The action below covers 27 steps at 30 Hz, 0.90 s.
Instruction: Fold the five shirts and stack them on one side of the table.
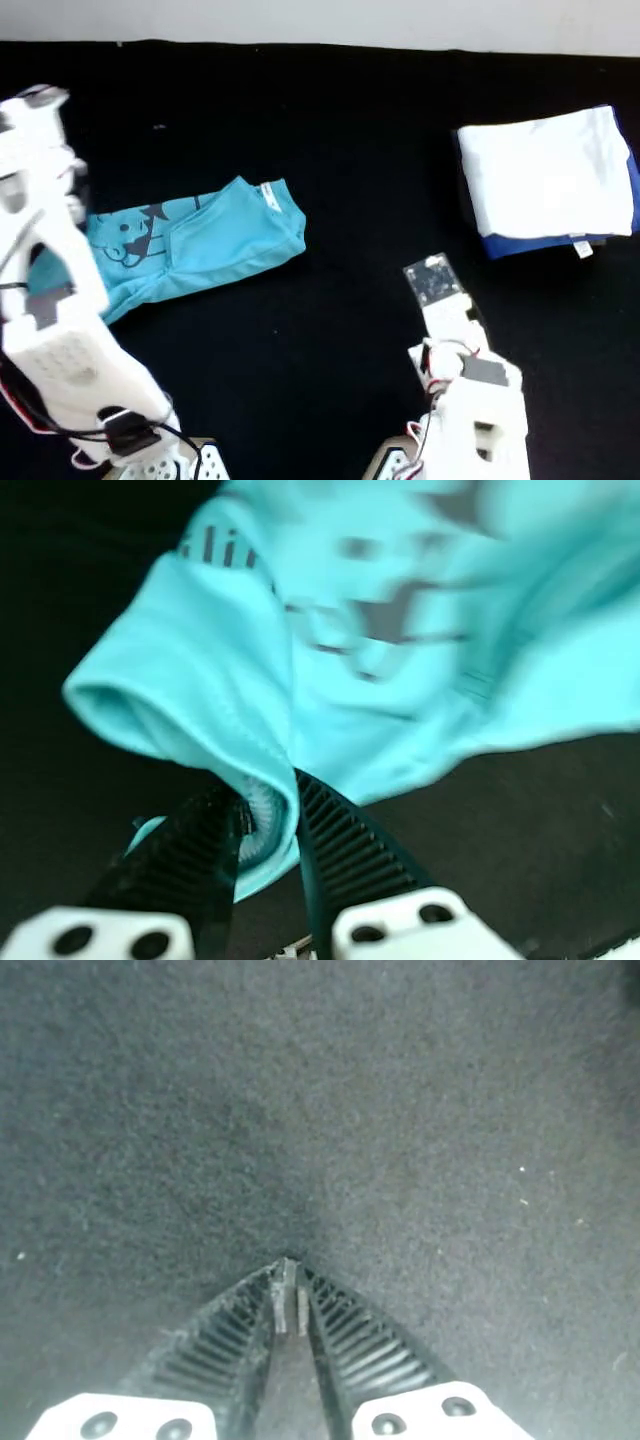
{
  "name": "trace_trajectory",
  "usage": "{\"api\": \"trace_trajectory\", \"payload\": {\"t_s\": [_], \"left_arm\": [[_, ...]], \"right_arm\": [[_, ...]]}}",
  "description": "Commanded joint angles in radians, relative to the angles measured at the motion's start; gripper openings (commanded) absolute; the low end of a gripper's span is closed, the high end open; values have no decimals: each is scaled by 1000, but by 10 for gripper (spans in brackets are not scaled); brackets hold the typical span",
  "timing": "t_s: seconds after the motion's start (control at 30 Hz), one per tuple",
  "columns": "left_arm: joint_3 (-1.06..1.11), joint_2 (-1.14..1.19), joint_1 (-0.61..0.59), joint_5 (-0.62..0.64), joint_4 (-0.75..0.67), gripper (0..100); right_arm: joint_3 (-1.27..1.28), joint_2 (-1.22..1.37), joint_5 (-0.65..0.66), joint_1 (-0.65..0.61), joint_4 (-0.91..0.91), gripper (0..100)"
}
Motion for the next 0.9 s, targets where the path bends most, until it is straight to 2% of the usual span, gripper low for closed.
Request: {"api": "trace_trajectory", "payload": {"t_s": [0.0, 0.13, 0.27, 0.47, 0.6, 0.73, 0.8, 0.87], "left_arm": [[77, -239, 196, 48, 14, 8], [85, -295, 415, 91, 6, 8], [84, -257, 538, 112, -120, 8], [81, -102, 596, 110, -316, 9], [79, -27, 619, 112, -388, 22], [79, -8, 638, 124, -427, 166], [64, -12, 633, 181, -442, 242], [-15, -12, 611, 249, -437, 269]], "right_arm": [[54, -5, 3, 13, -76, 7], [61, -5, 3, 10, -76, 7], [61, -5, 3, 10, -77, 7], [61, -5, 2, 10, -77, 8], [61, -5, -95, 15, -111, 8], [58, -5, -110, 16, -114, 8], [58, -5, -110, 16, -114, 8], [58, -5, -110, 16, -114, 8]]}}
